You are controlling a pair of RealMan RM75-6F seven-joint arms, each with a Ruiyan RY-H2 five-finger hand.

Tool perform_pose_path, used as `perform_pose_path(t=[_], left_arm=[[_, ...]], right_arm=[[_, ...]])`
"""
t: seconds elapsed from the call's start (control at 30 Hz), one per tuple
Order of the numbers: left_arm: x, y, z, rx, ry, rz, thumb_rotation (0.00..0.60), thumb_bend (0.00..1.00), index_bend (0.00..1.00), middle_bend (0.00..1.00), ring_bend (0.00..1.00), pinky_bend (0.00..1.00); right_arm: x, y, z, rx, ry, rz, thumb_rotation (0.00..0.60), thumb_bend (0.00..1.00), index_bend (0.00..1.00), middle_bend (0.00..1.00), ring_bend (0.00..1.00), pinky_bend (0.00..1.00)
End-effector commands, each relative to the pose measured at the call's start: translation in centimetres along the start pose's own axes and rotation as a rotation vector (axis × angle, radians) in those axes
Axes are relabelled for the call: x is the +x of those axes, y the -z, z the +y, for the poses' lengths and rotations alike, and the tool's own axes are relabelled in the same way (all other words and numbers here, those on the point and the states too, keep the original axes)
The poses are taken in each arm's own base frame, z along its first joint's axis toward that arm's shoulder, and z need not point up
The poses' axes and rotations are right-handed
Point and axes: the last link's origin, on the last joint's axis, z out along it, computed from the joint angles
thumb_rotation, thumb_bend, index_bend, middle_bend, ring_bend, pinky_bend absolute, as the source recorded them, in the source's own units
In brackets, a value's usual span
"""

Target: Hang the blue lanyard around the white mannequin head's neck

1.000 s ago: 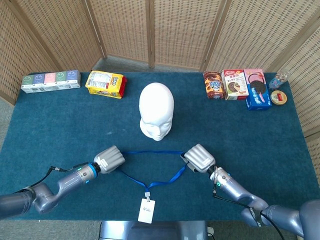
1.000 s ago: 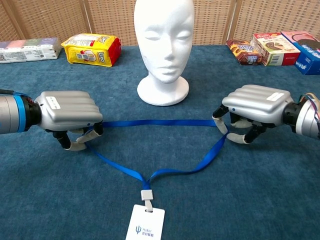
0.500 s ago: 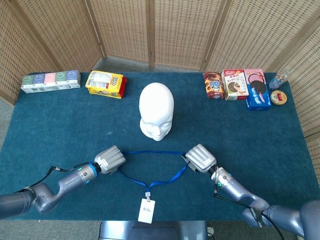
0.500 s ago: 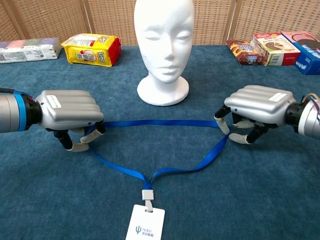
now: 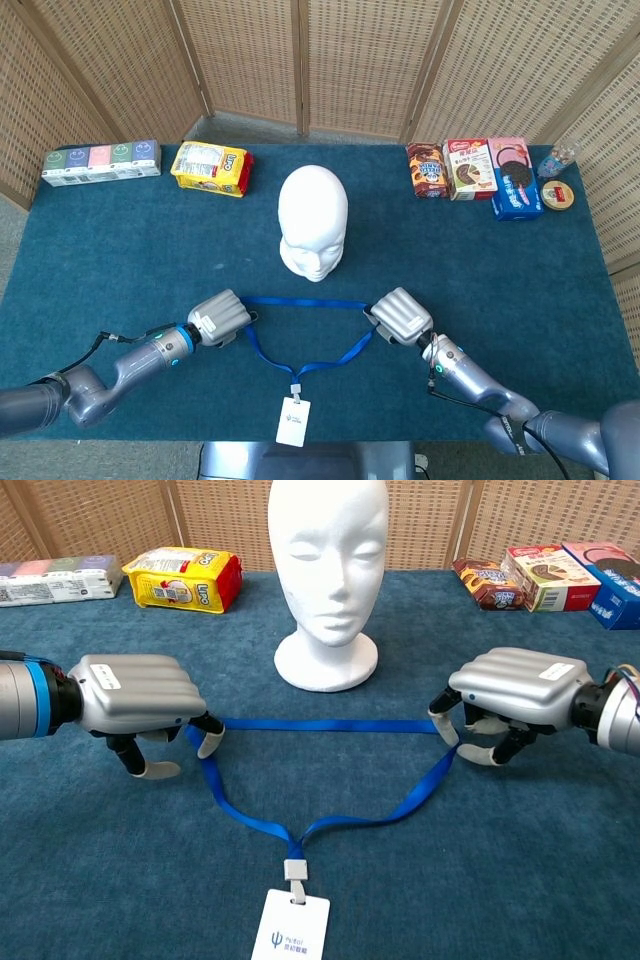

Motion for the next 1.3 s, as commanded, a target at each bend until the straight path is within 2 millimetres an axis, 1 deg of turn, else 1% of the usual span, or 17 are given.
perform_pose_path(t=[0.03, 0.17, 0.23, 0.27, 0.3, 0.37, 0.53, 0.67, 0.73, 0.8, 0.87, 1.07, 1.13, 1.23, 1.3], left_arm=[[0.2, 0.0, 0.0, 0.004, 0.025, 0.01, 0.499, 0.39, 0.33, 1.0, 1.0, 1.0], [0.7, 0.4, 0.1, -0.01, 0.059, 0.058, 0.424, 0.39, 0.33, 1.0, 1.0, 1.0], [0.7, 0.5, 0.1, -0.019, 0.069, 0.07, 0.37, 0.39, 0.33, 1.0, 1.0, 1.0], [0.7, 0.6, 0.1, -0.025, 0.075, 0.08, 0.333, 0.39, 0.33, 1.0, 1.0, 1.0], [0.7, 0.7, 0.0, -0.029, 0.076, 0.086, 0.311, 0.39, 0.33, 1.0, 1.0, 1.0], [0.6, 1.0, 0.0, -0.035, 0.083, 0.104, 0.285, 0.39, 0.33, 1.0, 1.0, 1.0], [0.3, 1.1, -0.4, -0.034, 0.076, 0.109, 0.272, 0.39, 0.33, 1.0, 1.0, 1.0], [0.0, 1.0, -0.5, -0.027, 0.066, 0.093, 0.27, 0.36, 0.33, 1.0, 1.0, 1.0], [-0.2, 0.8, -0.5, -0.027, 0.056, 0.079, 0.291, 0.35, 0.33, 1.0, 1.0, 1.0], [-0.2, 0.7, -0.4, -0.027, 0.051, 0.076, 0.345, 0.34, 0.36, 1.0, 1.0, 1.0], [-0.3, 0.7, -0.4, -0.026, 0.047, 0.08, 0.374, 0.33, 0.38, 1.0, 1.0, 1.0], [-0.2, 0.7, -0.3, -0.021, 0.045, 0.101, 0.39, 0.3, 0.41, 1.0, 1.0, 1.0], [-0.2, 0.6, -0.2, -0.021, 0.049, 0.107, 0.416, 0.3, 0.41, 1.0, 1.0, 1.0], [-0.3, 0.6, -0.1, -0.022, 0.045, 0.112, 0.485, 0.3, 0.42, 1.0, 1.0, 1.0], [-0.4, 0.6, -0.1, -0.021, 0.042, 0.113, 0.544, 0.3, 0.43, 1.0, 1.0, 1.0]], right_arm=[[0.0, 0.0, 0.0, -0.001, 0.002, 0.0, 0.6, 0.49, 0.63, 1.0, 1.0, 1.0], [0.0, 0.0, 0.0, 0.0, 0.002, 0.003, 0.6, 0.49, 0.63, 1.0, 1.0, 1.0], [0.1, 0.0, -0.1, 0.001, 0.003, 0.004, 0.6, 0.49, 0.63, 1.0, 1.0, 1.0], [0.1, -0.1, -0.1, 0.002, 0.002, 0.006, 0.6, 0.49, 0.63, 1.0, 1.0, 1.0], [0.1, -0.1, -0.1, 0.003, 0.001, 0.005, 0.6, 0.49, 0.63, 1.0, 1.0, 1.0], [0.1, -0.1, -0.2, 0.004, 0.003, 0.006, 0.6, 0.49, 0.63, 1.0, 1.0, 1.0], [0.2, -0.1, -0.3, 0.005, 0.001, 0.007, 0.6, 0.49, 0.63, 1.0, 1.0, 1.0], [0.3, 0.0, -0.3, 0.005, 0.001, 0.011, 0.6, 0.49, 0.63, 1.0, 1.0, 1.0], [0.4, 0.0, -0.2, 0.003, 0.003, 0.014, 0.6, 0.49, 0.63, 1.0, 1.0, 1.0], [0.4, 0.1, -0.1, -0.001, 0.003, 0.014, 0.6, 0.5, 0.63, 1.0, 1.0, 1.0], [0.4, 0.2, 0.0, -0.004, 0.003, 0.012, 0.6, 0.5, 0.63, 1.0, 1.0, 1.0], [0.4, 0.2, 0.0, -0.007, 0.0, 0.01, 0.6, 0.5, 0.63, 1.0, 1.0, 1.0], [0.4, 0.2, 0.0, -0.007, -0.005, 0.012, 0.6, 0.5, 0.64, 1.0, 1.0, 1.0], [0.4, 0.2, 0.0, -0.008, -0.007, 0.014, 0.6, 0.5, 0.64, 1.0, 1.0, 1.0], [0.4, 0.1, 0.0, -0.009, -0.01, 0.016, 0.6, 0.5, 0.64, 1.0, 1.0, 1.0]])
